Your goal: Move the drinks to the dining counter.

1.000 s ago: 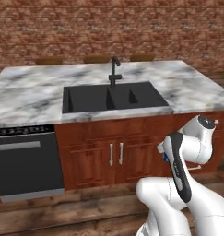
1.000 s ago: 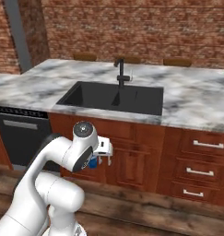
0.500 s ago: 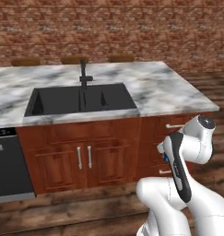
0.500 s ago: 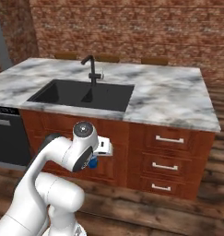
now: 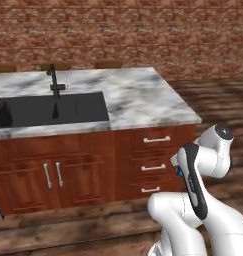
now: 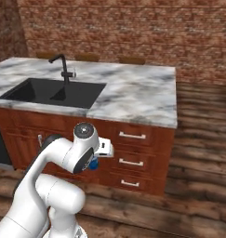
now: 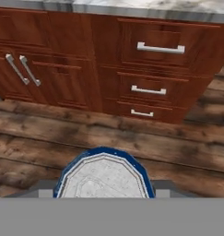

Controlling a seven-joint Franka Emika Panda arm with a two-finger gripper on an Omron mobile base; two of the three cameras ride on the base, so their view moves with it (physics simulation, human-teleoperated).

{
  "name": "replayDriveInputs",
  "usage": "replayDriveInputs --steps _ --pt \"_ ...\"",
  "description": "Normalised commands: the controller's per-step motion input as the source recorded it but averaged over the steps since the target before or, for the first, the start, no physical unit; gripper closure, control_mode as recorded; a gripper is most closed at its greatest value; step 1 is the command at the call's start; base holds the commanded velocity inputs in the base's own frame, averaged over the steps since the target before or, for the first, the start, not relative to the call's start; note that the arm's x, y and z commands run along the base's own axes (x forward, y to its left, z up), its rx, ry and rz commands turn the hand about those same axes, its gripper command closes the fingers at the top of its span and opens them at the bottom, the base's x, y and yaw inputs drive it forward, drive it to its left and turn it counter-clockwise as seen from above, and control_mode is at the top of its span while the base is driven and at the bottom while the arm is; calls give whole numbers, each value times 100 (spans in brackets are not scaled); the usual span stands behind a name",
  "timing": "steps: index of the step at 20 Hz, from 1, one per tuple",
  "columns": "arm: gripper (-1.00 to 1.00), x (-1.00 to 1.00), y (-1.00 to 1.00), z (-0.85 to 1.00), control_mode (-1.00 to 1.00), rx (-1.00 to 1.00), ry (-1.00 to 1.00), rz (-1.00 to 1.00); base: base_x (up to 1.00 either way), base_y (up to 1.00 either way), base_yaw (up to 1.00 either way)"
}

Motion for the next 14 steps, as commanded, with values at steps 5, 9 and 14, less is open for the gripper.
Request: replayDriveInputs --steps 5,9,14 --pt "100 0 0 0 100 0 0 0 14 -92 0" --pt "100 0 0 0 100 0 0 0 14 -96 0" --pt "100 0 0 0 100 0 0 0 15 -94 0"
